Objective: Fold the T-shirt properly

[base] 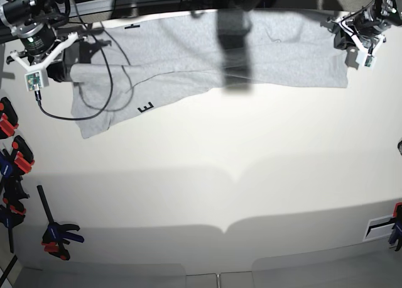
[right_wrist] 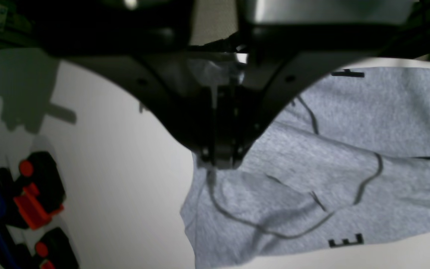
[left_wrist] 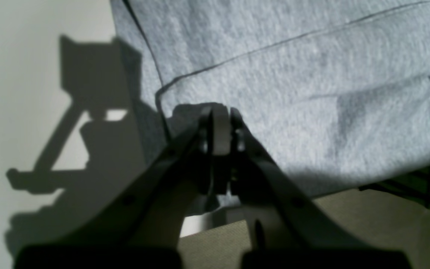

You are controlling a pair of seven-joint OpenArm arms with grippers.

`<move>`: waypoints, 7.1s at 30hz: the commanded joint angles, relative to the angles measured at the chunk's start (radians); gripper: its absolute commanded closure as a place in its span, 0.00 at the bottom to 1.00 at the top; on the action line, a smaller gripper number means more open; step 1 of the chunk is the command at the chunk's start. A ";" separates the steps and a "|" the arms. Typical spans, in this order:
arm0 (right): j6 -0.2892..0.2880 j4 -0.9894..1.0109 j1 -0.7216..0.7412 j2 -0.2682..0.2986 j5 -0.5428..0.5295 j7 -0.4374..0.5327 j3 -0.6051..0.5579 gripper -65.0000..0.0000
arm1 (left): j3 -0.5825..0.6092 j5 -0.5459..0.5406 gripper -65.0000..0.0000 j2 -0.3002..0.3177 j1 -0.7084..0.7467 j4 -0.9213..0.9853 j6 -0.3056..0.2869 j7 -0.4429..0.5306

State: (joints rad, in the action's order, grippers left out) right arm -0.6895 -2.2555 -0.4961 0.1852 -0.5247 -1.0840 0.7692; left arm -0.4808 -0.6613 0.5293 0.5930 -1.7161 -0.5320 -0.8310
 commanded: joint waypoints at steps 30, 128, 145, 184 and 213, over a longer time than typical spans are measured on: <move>-0.009 -0.018 0.037 0.011 -0.156 0.080 0.006 0.53 | -0.010 -0.011 0.62 0.017 -0.086 -0.117 0.001 0.027; 0.072 0.371 0.378 0.008 0.145 0.110 -0.266 0.54 | -0.011 -0.008 0.31 0.080 -0.371 0.093 0.120 -0.150; -0.004 -0.025 -0.108 -0.067 0.049 0.095 -0.266 0.54 | -0.348 -0.272 0.31 -0.088 -0.169 0.093 -0.014 -0.165; -0.009 -0.101 -0.507 -0.052 -0.239 -0.130 -0.266 0.54 | -0.346 -0.336 0.31 0.008 -0.306 0.566 -0.143 -0.403; -0.009 -0.101 -0.501 -0.052 -0.239 -0.125 -0.266 0.54 | -0.021 -0.369 0.87 0.006 -0.239 0.571 -0.166 -0.222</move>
State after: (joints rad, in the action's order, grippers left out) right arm -0.6861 -2.3386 -0.9836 0.1299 -0.7494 -1.2240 0.4992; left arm -0.5053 -1.0901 0.5240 0.3450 -1.1450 -0.7238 -1.0119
